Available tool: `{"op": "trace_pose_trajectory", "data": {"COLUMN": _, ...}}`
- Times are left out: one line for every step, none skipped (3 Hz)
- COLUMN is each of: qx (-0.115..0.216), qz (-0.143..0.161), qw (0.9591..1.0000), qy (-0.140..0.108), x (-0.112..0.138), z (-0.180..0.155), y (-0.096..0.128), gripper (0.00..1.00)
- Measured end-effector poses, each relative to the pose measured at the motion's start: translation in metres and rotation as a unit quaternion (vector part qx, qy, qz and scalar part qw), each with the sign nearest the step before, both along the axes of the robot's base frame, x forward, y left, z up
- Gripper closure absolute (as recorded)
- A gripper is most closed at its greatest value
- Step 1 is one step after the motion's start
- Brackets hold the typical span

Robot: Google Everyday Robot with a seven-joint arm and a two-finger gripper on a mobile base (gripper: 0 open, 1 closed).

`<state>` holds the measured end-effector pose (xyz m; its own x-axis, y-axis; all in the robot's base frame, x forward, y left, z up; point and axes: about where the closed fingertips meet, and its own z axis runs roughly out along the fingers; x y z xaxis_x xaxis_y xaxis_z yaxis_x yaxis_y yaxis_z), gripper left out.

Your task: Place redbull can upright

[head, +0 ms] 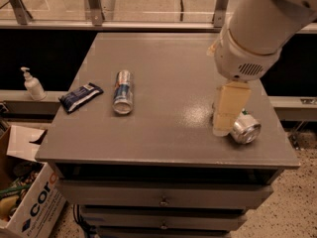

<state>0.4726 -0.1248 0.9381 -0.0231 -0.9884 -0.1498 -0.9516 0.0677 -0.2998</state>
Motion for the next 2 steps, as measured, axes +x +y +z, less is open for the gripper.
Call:
{"op": "trace_pose_trajectory", "data": {"qx": -0.003, "qz": 0.021, "qw": 0.9998, "qy": 0.005, "x": 0.004, "z": -0.017, "y": 0.029, "gripper": 0.0}}
{"op": "trace_pose_trajectory", "data": {"qx": -0.009, "qz": 0.041, "qw": 0.9991, "qy": 0.007, "x": 0.008, "z": -0.03, "y": 0.056, "gripper": 0.0}}
